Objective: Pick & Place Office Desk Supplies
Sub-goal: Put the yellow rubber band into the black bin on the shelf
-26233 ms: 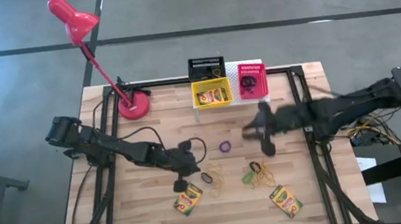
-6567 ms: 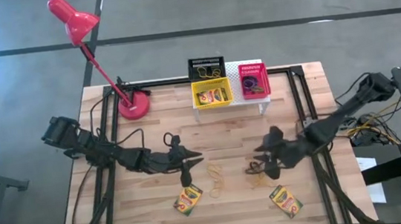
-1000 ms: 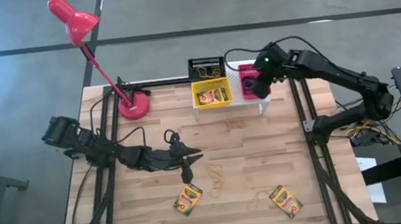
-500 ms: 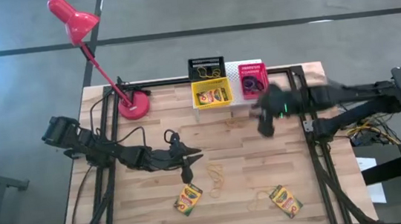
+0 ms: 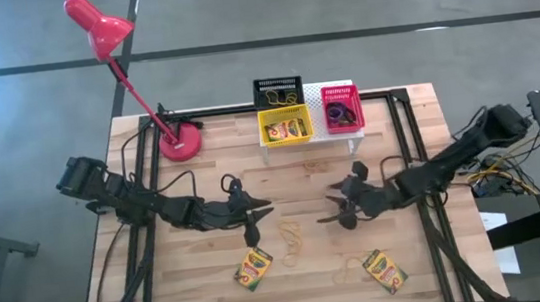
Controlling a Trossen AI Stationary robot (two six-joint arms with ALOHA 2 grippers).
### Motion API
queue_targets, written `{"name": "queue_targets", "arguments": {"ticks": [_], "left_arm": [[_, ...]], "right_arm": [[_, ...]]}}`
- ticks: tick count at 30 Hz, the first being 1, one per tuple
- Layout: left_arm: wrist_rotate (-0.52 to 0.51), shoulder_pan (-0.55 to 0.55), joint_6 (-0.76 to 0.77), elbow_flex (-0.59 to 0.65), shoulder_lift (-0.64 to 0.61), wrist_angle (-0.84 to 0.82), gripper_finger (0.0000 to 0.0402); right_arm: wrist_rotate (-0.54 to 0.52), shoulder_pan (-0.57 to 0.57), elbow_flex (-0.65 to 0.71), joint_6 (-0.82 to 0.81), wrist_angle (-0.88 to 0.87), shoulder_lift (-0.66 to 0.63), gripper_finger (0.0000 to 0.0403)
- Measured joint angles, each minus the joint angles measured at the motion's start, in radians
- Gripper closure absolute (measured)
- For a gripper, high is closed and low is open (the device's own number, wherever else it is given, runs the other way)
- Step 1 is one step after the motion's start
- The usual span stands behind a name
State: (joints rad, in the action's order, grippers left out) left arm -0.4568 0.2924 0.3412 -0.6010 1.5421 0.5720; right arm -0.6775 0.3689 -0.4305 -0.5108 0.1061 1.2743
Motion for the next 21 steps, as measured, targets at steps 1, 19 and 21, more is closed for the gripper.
{"name": "queue_targets", "arguments": {"ticks": [1,19,21], "left_arm": [[0.0,0.0,-0.002,0.0,0.0,0.0,0.0308],[0.0,-0.001,0.0,0.0,0.0,-0.005,0.0308],[0.0,-0.001,0.0,0.0,0.0,-0.007,0.0308]], "right_arm": [[-0.009,-0.018,0.013,-0.011,0.027,0.027,0.0243],[0.001,-0.307,0.043,0.046,0.352,0.381,0.025],[0.005,-0.325,0.043,0.045,0.361,0.399,0.0257]]}}
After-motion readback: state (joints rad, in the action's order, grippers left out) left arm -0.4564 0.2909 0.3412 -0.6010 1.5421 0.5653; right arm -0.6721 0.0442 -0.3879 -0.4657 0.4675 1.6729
